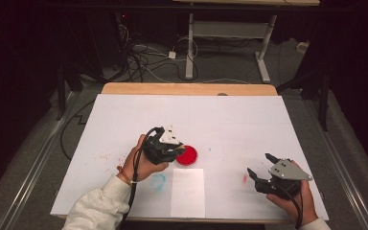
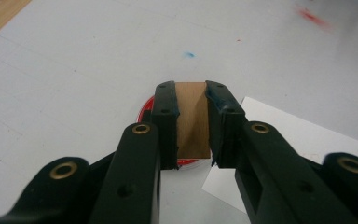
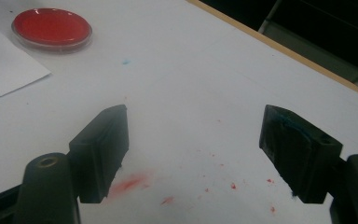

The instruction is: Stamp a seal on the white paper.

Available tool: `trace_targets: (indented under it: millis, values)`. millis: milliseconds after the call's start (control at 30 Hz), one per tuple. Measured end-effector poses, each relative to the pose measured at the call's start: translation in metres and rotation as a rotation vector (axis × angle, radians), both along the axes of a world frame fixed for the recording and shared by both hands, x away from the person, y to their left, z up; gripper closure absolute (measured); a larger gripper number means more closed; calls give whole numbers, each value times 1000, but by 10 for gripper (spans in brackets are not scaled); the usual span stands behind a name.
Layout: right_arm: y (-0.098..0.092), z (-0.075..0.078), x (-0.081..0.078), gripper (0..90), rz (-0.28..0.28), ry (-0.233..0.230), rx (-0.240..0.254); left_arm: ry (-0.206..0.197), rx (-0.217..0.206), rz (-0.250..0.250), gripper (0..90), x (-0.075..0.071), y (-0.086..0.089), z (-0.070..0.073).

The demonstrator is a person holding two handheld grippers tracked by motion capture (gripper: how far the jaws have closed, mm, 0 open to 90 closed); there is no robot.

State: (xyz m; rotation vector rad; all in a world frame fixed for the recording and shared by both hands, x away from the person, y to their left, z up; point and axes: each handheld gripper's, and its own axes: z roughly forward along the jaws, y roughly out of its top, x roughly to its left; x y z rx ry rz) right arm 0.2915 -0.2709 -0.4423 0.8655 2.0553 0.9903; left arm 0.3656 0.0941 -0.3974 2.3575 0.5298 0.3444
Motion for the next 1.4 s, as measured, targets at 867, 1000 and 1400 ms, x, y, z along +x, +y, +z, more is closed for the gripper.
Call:
trace_targets:
  millis: [867, 1000, 1400]
  values:
    - [2, -1, -4, 241, 19, -1, -9, -7, 42, -69, 735, -37, -13, -5]
    - [2, -1, -5, 241, 19, 1, -7, 3, 57, -85, 735, -42, -17, -14]
    - [3, -2, -5, 241, 23, 7, -14, 45, 115, -137, 735, -48, -29, -38]
